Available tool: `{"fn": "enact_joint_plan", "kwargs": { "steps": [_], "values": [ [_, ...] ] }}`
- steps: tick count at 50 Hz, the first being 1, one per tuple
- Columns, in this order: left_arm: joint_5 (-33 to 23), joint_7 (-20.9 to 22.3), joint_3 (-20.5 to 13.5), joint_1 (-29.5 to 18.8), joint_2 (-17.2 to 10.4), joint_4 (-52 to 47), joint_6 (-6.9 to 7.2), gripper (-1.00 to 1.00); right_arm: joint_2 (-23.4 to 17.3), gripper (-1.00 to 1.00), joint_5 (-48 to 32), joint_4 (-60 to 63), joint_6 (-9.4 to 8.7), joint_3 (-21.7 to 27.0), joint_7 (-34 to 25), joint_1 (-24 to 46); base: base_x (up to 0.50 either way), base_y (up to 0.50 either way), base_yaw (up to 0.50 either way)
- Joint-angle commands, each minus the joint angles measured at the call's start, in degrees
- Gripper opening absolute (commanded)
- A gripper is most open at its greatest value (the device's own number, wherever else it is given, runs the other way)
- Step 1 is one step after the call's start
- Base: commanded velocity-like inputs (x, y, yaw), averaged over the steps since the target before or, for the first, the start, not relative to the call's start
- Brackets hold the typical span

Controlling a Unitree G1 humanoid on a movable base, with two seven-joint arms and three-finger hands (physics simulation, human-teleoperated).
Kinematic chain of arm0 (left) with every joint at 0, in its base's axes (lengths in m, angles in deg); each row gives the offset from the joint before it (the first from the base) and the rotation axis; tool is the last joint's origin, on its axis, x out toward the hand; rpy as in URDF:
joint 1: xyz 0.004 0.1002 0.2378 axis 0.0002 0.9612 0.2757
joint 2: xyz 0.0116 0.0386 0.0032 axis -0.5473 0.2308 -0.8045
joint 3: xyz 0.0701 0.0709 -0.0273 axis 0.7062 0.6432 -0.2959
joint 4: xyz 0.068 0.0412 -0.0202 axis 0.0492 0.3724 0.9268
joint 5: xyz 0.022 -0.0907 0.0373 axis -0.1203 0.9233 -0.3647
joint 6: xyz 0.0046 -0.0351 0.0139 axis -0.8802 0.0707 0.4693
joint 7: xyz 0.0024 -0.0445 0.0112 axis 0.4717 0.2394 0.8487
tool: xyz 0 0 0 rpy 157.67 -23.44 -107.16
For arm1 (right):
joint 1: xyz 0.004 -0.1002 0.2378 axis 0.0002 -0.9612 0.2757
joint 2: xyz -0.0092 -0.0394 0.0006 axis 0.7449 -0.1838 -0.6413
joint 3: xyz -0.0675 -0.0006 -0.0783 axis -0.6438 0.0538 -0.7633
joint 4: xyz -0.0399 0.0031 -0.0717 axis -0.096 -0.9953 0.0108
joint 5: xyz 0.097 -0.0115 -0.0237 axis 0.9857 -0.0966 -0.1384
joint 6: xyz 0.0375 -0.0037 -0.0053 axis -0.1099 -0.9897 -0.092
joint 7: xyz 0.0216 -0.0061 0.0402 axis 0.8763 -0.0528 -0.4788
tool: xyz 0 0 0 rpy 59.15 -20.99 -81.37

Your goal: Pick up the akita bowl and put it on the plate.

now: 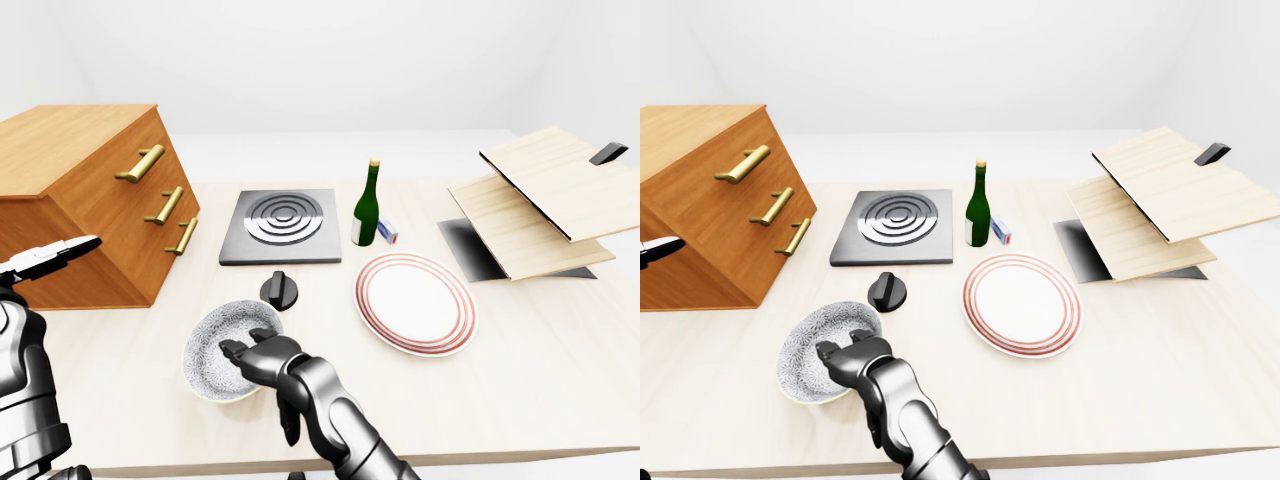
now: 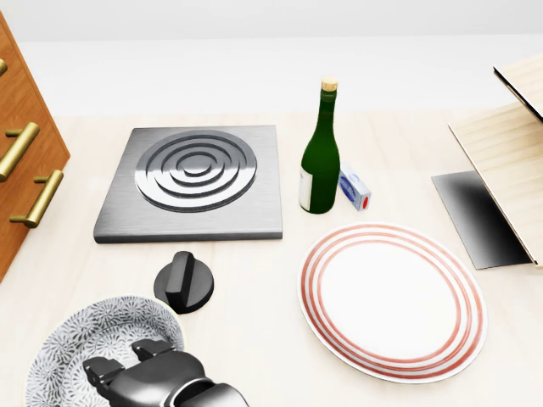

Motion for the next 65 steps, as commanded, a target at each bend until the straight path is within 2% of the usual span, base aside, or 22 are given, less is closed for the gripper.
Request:
{"fn": "enact_joint_plan", "kwargs": {
  "steps": [1, 5, 6, 7, 16, 27, 32, 34, 45, 60, 65],
  "values": [
    [0.1, -0.1, 0.1, -0.1, 0.0, 0.0, 0.01, 1.0, 0.3, 1.0, 0.2, 0.0, 0.0, -0.5, 0.0, -0.4, 0.0, 0.0, 0.0],
    [0.2, 0.0, -0.1, 0.1, -0.1, -0.6, 0.59, 1.0, 0.3, 0.97, 0.5, -0.5, 0.0, -0.2, 0.0, -0.1, 0.0, 0.0, 0.0],
    [0.2, 0.0, -0.1, 0.1, -0.1, -0.6, 0.5, 1.0, 0.4, -0.11, 0.7, -0.6, 0.0, 0.0, 0.0, 0.1, 0.0, 0.0, 0.0],
    [0.1, 0.0, -0.1, 0.1, 0.0, -0.5, 0.37, 1.0, 0.4, -1.0, 0.9, -0.4, 0.0, 0.0, 0.0, 0.1, 0.0, 0.0, 0.0],
    [0.1, 0.1, -0.1, 0.1, 0.0, -0.1, 0.02, 1.0, 0.2, -1.0, 1.3, -0.5, 0.0, -0.5, 0.0, -0.3, 0.0, 0.0, 0.0],
    [0.3, 0.2, -0.2, 0.1, -0.2, -0.3, 0.25, 1.0, 0.2, -1.0, 1.8, -1.0, 0.0, -0.6, 0.0, -0.5, 0.0, 0.0, 0.0],
    [0.3, 0.2, -0.1, 0.0, -0.1, 0.2, -0.19, 1.0, 0.3, -1.0, 2.1, -1.3, 0.0, -0.6, 0.0, -0.3, 0.0, 0.0, 0.0],
    [0.3, 0.1, -0.2, 0.1, -0.2, -0.3, 0.25, 1.0, 0.3, -1.0, 2.2, -1.3, 0.0, -0.7, 0.0, -0.5, 0.0, 0.0, 0.0],
    [0.3, 0.1, -0.1, 0.0, -0.1, -0.1, 0.13, 1.0, 0.2, -1.0, 1.7, -0.3, 0.0, -0.5, 0.0, 0.0, 0.0, 0.0, 0.0],
    [0.3, 0.1, -0.3, 0.4, 0.0, -0.6, 0.31, 1.0, -0.4, -1.0, -1.0, 6.2, 0.0, -0.7, 0.0, -0.4, 0.0, 0.0, 0.0],
    [0.2, 0.1, -0.2, 0.3, 0.1, 0.2, -0.38, 1.0, -0.5, -1.0, -2.0, 8.6, 0.0, -0.8, 0.0, -0.5, 0.0, 0.0, 0.0]
  ]
}}
